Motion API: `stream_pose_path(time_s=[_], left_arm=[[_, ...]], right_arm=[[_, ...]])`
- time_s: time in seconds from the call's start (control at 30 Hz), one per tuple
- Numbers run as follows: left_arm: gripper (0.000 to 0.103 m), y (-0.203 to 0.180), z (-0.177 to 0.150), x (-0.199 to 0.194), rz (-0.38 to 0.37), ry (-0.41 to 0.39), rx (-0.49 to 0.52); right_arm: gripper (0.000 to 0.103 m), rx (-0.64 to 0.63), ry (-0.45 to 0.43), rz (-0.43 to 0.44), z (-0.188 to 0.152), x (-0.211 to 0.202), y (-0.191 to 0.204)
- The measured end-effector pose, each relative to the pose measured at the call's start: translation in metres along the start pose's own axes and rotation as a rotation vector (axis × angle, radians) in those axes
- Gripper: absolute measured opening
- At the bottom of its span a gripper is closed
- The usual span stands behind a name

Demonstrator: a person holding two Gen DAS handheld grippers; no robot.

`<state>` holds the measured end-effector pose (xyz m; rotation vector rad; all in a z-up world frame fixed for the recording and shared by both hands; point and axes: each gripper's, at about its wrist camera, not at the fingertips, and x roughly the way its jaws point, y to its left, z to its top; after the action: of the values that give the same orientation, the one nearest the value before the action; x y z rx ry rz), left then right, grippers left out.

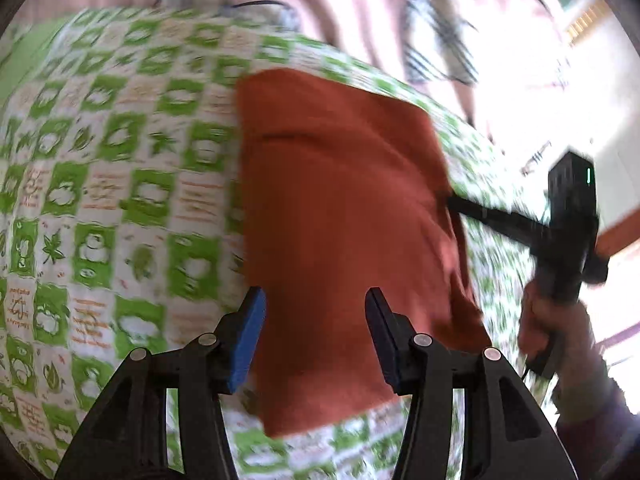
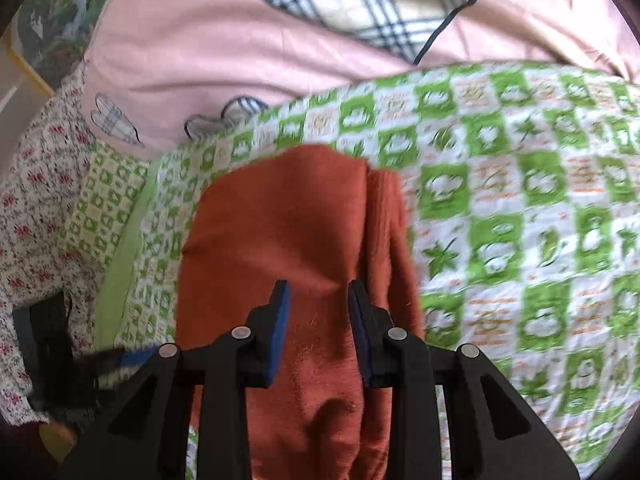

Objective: Fold small clothes

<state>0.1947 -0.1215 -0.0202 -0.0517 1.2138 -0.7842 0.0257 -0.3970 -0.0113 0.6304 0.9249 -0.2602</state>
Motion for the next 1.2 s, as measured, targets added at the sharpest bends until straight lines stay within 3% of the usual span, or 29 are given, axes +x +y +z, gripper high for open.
stream_pose_path(time_s=[0.07,0.17,0.2,0.23,0.37,0.5,0.6,0.67,0.7,0.83,0.9,1.07,1.2], left_arm=[[0.059,0.017,0.009,0.015,0.003,0.007,-0.033],[0.061,0.046,0.021,0.029,-0.012,0.038,-0.076],[0.062,0.049,0.020,0.037,-0.025,0.046,-0.088],[0.062,0.052,0.027,0.044,-0.039,0.051,-0.104],[0.065,0.052,0.052,0.055,-0.071,0.033,-0.111],[0.067,0.045,0.072,0.063,-0.083,0.028,-0.131],[0.057,0.044,0.098,0.073,-0.108,0.026,-0.154],[0.027,0.038,0.115,0.077,-0.100,0.007,-0.128],[0.019,0.034,0.123,0.076,-0.093,-0.006,-0.102],[0.005,0.000,0.144,0.046,-0.060,-0.128,0.044],[0.004,-0.007,0.151,0.037,-0.023,-0.183,0.071],[0.004,0.010,0.165,0.054,0.107,-0.145,0.031],[0.012,0.018,0.148,0.032,0.113,-0.167,0.030]], right_arm=[[0.031,0.047,0.037,-0.032,-0.002,0.018,-0.009],[0.031,0.131,0.056,0.030,-0.003,0.031,-0.023],[0.025,0.141,0.060,0.054,-0.002,0.031,-0.024],[0.011,0.141,0.065,0.062,-0.001,0.029,-0.023],[0.010,0.117,-0.063,0.143,0.006,-0.020,-0.007],[0.010,0.049,-0.007,0.041,0.002,-0.009,-0.007],[0.010,0.066,0.040,0.019,-0.003,0.011,-0.018],[0.010,0.084,0.033,0.028,-0.003,0.011,-0.022],[0.010,0.086,0.029,0.028,-0.003,0.009,-0.023],[0.010,0.060,-0.034,0.046,0.002,-0.020,-0.020],[0.010,0.017,-0.048,0.032,0.004,-0.028,-0.016],[0.010,0.044,0.038,-0.012,0.000,0.005,-0.032],[0.010,0.048,0.044,-0.028,0.000,0.014,-0.034]])
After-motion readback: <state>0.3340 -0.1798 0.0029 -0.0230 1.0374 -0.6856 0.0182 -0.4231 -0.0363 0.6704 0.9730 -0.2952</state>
